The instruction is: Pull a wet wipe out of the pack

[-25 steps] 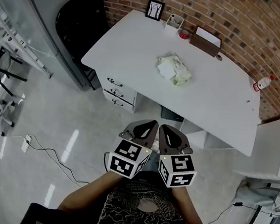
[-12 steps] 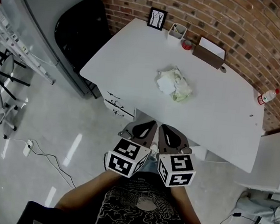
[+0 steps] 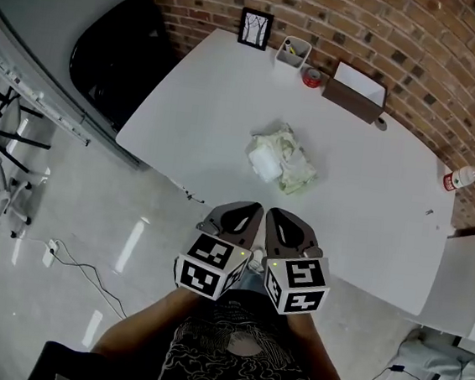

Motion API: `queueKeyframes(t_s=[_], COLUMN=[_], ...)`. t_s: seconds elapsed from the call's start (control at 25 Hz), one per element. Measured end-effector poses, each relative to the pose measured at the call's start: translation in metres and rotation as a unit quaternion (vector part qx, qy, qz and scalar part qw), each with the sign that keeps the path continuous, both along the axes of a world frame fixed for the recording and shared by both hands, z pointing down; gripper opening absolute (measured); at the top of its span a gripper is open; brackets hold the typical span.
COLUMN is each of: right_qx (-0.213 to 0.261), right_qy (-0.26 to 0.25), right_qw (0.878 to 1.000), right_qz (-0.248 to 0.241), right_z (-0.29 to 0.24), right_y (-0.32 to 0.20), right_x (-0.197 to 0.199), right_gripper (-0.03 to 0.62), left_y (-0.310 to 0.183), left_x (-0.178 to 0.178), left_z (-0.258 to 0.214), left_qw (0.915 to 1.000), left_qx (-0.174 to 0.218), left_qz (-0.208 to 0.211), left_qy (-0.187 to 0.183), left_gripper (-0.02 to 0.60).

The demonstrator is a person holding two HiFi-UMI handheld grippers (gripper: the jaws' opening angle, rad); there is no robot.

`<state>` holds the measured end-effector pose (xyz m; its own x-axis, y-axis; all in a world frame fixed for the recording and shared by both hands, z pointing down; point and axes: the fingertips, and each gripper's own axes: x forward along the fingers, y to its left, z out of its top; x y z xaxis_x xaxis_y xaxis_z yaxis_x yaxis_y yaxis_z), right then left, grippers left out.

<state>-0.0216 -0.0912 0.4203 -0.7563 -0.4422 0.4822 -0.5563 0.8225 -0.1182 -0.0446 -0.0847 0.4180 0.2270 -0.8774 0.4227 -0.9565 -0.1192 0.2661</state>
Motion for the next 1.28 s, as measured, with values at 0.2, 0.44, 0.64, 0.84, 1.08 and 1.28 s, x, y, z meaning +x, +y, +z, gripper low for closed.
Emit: queueKeyframes(t_s=[0.2,0.44,0.64,0.84,1.08,1.28], right_qx=[-0.012,-0.021,-0.031,-0.033,-0.032,-0.023], right_qy=[-0.007,-0.015,-0.019,-0.012,0.000,0.022], right_qw=[1.000,0.999,0.998,0.999,0.999,0.999], right_qz=[-0.014,-0.035,-0.041,-0.032,0.006,0.042], right_z=[0.005,0.011,0.014,0.018,0.027,0.033], right_y=[-0.032,-0.063,-0.077,-0.085,-0.101,-0.115], right_x=[-0.004,-0.003,-0.008,-0.014,-0.024,-0.035], right_gripper=[0.020,0.020,0.020,0.020,0.020,0.020], left_y=[-0.031,-0.060,-0.074,-0.084,-0.103,-0.116], left_x=[-0.003,-0.004,-0.009,-0.011,-0.028,-0.042], left_z=[0.005,0.013,0.016,0.021,0.025,0.031], left_qw=[0.9998,0.9991,0.9984,0.9987,0.9994,0.9984], left_qx=[-0.011,-0.023,-0.029,-0.036,-0.028,-0.035], left_qz=[-0.016,-0.035,-0.044,-0.030,0.004,0.042], left_qy=[-0.002,-0.011,-0.021,-0.018,-0.022,-0.013], left_gripper=[0.012,0.012,0.012,0.012,0.012,0.012])
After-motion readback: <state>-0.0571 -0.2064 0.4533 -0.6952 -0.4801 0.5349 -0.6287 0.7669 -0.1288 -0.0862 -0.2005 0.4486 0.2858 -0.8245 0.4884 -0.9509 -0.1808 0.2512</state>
